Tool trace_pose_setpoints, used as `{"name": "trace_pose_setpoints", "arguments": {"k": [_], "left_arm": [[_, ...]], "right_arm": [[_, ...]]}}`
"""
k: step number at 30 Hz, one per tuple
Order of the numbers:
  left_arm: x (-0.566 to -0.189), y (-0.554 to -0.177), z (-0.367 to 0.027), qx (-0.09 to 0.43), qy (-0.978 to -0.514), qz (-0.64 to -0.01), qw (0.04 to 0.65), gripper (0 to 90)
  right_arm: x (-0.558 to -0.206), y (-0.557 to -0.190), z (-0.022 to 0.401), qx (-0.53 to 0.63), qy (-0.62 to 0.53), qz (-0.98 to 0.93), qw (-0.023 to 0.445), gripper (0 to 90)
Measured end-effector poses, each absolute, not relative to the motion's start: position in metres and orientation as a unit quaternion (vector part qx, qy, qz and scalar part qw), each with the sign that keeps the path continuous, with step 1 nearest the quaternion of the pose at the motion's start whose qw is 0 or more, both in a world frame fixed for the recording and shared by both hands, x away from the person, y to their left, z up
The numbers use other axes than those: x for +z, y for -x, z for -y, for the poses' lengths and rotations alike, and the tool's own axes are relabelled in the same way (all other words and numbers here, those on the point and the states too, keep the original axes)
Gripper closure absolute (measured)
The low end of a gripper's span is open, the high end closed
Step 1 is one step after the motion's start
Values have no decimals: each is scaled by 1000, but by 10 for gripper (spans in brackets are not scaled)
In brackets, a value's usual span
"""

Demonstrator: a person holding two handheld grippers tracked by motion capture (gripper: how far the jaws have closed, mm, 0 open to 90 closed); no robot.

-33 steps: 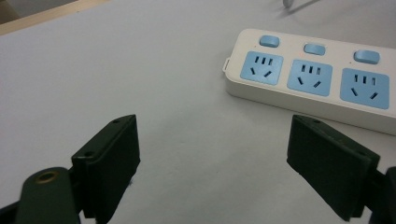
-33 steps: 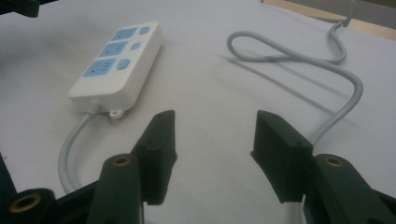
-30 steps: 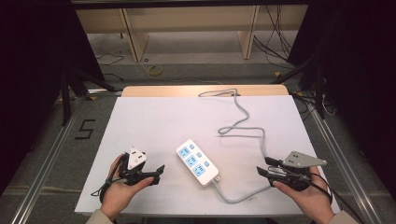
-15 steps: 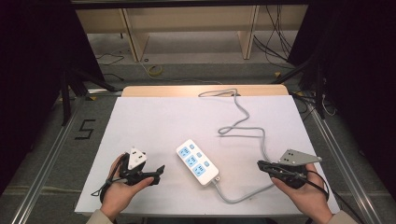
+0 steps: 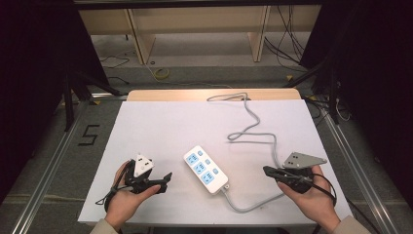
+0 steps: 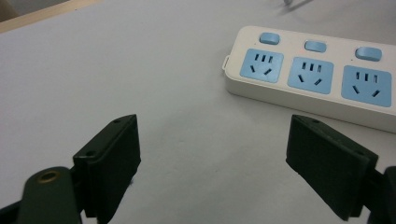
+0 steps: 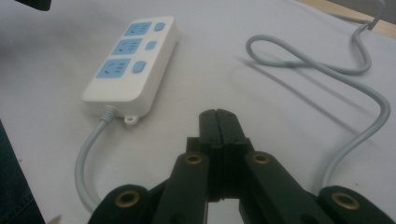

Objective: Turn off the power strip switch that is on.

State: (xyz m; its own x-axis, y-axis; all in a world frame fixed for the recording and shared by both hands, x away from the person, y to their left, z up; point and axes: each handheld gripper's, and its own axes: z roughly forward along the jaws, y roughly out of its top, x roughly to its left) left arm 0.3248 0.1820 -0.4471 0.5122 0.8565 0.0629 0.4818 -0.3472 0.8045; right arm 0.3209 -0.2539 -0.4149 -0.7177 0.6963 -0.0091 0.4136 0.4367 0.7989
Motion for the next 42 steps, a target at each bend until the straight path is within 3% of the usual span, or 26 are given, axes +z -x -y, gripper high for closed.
{"name": "trace_pose_setpoints", "arguments": {"k": [42], "left_arm": [[-448,-325,-180,247,-786,-425,375,175]], "right_arm": [[-406,-348,206,382,-324,-855,137,900]]}}
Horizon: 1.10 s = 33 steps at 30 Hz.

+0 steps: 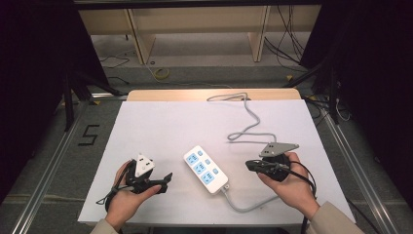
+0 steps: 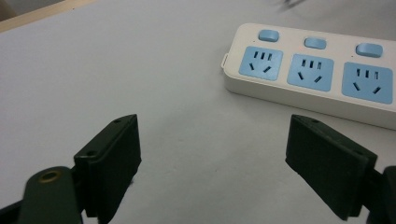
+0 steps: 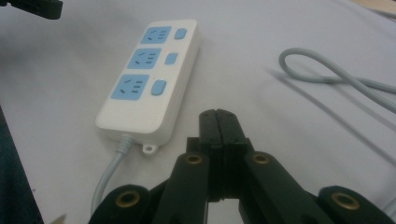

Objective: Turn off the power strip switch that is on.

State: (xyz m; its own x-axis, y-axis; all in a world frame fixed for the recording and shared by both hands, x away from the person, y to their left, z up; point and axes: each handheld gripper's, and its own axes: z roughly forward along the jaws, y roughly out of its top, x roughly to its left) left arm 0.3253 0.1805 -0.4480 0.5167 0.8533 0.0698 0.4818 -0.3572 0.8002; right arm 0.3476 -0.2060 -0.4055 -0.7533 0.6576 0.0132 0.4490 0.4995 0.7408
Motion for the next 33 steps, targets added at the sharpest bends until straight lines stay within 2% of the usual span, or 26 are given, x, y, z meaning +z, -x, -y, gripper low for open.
{"name": "trace_pose_setpoints", "arguments": {"k": [33], "left_arm": [[-448,-325,-180,247,-788,-422,374,176]], "right_arm": [[-404,-361,174,364,-312,-869,118,900]]}}
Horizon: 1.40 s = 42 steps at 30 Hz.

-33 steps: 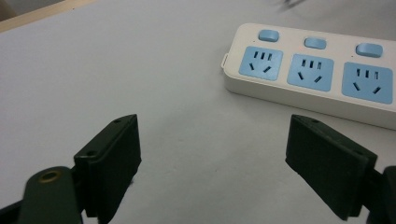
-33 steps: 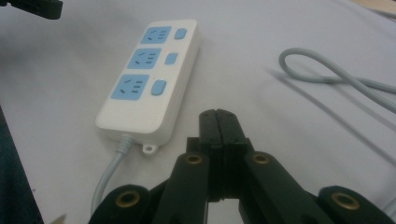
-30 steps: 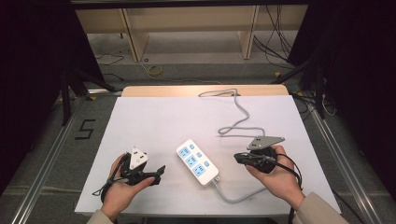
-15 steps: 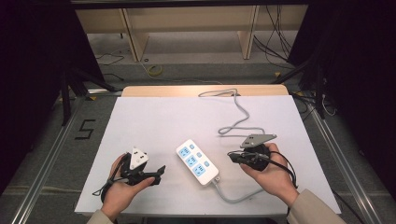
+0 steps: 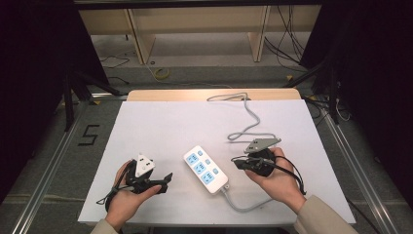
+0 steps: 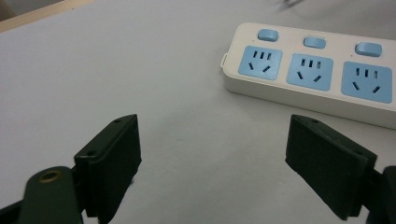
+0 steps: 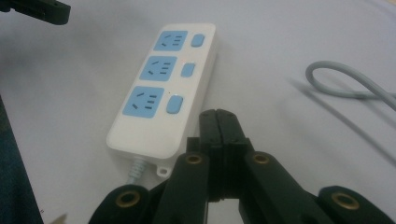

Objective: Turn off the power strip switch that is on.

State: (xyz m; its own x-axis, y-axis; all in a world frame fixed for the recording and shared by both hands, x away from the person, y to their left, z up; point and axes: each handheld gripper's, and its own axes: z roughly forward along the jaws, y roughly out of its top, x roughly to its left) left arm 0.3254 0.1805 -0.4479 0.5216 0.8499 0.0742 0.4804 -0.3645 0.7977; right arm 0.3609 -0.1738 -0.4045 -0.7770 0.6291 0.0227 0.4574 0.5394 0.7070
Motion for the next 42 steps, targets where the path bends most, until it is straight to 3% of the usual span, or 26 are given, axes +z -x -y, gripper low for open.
{"name": "trace_pose_setpoints", "arguments": {"k": [42], "left_arm": [[-448,-325,-180,249,-789,-421,372,175]], "right_arm": [[-405,-372,145,344,-303,-884,94,900]]}}
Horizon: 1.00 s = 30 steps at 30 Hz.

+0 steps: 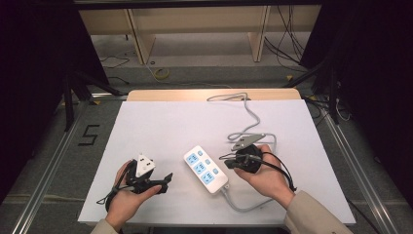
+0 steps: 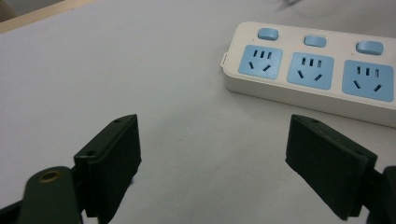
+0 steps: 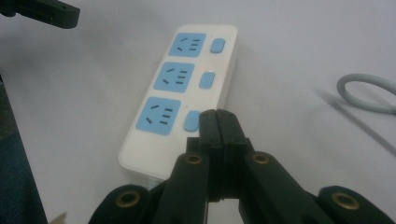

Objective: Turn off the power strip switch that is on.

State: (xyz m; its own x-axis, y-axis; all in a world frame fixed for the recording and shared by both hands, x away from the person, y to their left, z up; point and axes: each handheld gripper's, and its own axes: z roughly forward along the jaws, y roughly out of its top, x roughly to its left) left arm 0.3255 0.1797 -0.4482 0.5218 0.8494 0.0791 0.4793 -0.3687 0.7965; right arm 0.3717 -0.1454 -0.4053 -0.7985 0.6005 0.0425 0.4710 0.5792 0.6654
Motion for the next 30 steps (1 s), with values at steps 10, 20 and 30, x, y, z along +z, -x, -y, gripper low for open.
{"name": "trace_pose_setpoints", "arguments": {"k": [10,20,30], "left_arm": [[-448,-325,-180,248,-789,-421,372,175],[-448,-325,-180,248,-789,-421,373,176],[-448,-325,-180,249,-790,-420,371,177]], "right_arm": [[-405,-375,136,340,-300,-887,90,900],[-405,-382,127,339,-299,-888,88,900],[-403,-386,122,337,-300,-888,86,900]]}}
